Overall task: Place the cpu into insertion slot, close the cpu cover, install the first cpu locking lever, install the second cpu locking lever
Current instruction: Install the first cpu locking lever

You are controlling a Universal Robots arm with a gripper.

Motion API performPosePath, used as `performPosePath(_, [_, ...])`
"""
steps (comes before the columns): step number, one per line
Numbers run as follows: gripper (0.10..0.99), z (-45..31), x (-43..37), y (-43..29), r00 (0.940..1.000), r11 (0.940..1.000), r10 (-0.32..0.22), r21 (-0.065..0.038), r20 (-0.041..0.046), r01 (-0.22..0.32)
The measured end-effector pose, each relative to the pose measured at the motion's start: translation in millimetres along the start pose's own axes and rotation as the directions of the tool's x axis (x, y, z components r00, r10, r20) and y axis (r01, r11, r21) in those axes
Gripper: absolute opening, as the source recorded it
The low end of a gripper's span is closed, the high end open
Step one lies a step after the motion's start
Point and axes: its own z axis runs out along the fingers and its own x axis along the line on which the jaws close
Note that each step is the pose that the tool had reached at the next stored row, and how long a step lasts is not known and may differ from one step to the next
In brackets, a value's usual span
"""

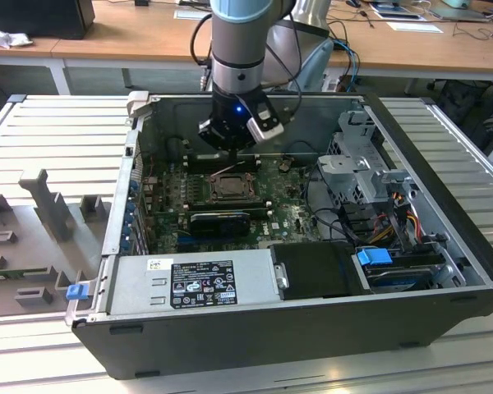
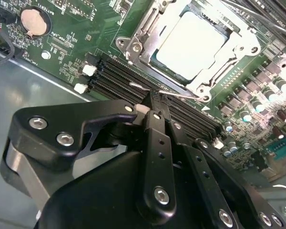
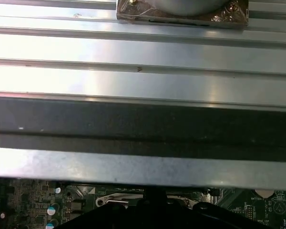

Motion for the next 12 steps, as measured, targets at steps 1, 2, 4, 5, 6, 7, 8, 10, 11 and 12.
performPosePath(1, [0.106, 1.1, -1.2, -0.2, 1.0000, 1.0000, -0.001, 0.000, -0.0001, 0.001])
performPosePath(2, [0.106, 1.8, -2.1, -0.3, 1.0000, 1.0000, -0.001, 0.000, -0.0001, 0.001])
performPosePath(4, [0.106, 3.2, -4.9, -0.6, 1.0000, 1.0000, -0.002, 0.000, -0.0002, 0.002])
performPosePath(5, [0.106, 3.7, -6.0, -0.7, 1.0000, 1.0000, -0.003, 0.000, -0.0003, 0.003])
performPosePath(6, [0.106, 4.3, -6.7, -0.8, 1.0000, 1.0000, -0.004, 0.000, -0.0005, 0.004])
performPosePath(7, [0.106, 5.0, -7.2, -0.9, 1.0000, 1.0000, -0.004, 0.000, -0.0005, 0.004])
performPosePath(8, [0.106, 7.1, -9.2, -1.2, 1.0000, 1.0000, -0.006, 0.000, -0.0006, 0.006])
performPosePath(10, [0.106, 9.5, -10.3, -1.6, 1.0000, 1.0000, -0.006, 0.000, -0.0006, 0.006])
performPosePath(11, [0.106, 11.0, -10.5, -1.8, 1.0000, 1.0000, -0.006, 0.000, -0.0007, 0.006])
performPosePath(12, [0.106, 12.0, -11.1, -1.9, 1.0000, 1.0000, -0.006, 0.000, -0.0007, 0.006])
